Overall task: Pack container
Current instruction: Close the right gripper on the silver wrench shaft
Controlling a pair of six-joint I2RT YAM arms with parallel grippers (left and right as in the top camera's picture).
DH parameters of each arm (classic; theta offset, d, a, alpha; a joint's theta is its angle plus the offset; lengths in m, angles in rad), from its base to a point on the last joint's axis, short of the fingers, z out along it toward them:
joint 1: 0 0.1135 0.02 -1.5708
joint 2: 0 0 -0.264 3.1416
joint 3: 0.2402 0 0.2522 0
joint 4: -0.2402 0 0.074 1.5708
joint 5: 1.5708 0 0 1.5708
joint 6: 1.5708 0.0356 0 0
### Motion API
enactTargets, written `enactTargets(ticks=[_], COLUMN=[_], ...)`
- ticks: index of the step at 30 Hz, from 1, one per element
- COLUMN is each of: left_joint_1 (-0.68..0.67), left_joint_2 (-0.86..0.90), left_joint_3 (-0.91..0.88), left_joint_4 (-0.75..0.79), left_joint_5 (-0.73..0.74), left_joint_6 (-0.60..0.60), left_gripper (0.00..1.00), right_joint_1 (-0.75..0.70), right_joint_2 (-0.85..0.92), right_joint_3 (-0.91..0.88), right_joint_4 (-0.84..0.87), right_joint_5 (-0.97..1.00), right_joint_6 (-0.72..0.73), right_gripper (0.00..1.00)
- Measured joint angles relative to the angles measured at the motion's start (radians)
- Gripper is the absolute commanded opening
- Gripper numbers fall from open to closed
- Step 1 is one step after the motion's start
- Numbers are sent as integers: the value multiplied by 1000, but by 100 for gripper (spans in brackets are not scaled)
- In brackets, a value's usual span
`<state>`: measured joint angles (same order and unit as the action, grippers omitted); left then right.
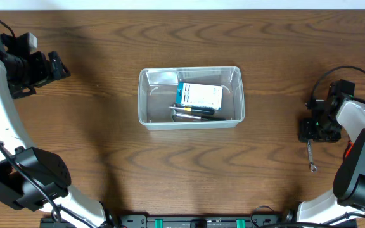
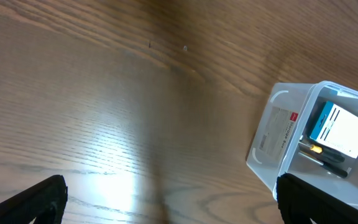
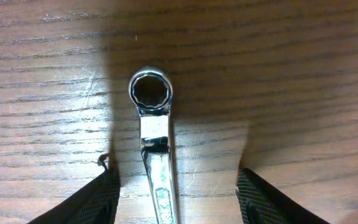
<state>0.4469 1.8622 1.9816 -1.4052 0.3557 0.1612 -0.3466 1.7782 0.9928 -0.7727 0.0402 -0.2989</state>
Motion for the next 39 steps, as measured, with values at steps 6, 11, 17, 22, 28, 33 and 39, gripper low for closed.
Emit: enactTargets(ticks=[6,11,17,22,28,33,39], left_joint_1=[0,0,0,0,0,0,0], left_joint_2=[0,0,0,0,0,0,0], left_joint_3=[0,0,0,0,0,0,0], left_joint_4=[0,0,0,0,0,0,0], left_joint_5=[0,0,0,0,0,0,0], left_joint_6=[0,0,0,0,0,0,0], left_gripper=[98,98,98,98,98,98,98], right_joint_1=[0,0,0,0,0,0,0], right_joint_2=[0,0,0,0,0,0,0], right_joint_3=[0,0,0,0,0,-1,-1], right_joint_4=[8,10,11,3,-13,-23,-26], right_joint_5=[1,1,1,1,1,0,-3], right_joint_6=[0,2,2,2,3,-2,-8], right_gripper=[42,36,35,30,30,29,23])
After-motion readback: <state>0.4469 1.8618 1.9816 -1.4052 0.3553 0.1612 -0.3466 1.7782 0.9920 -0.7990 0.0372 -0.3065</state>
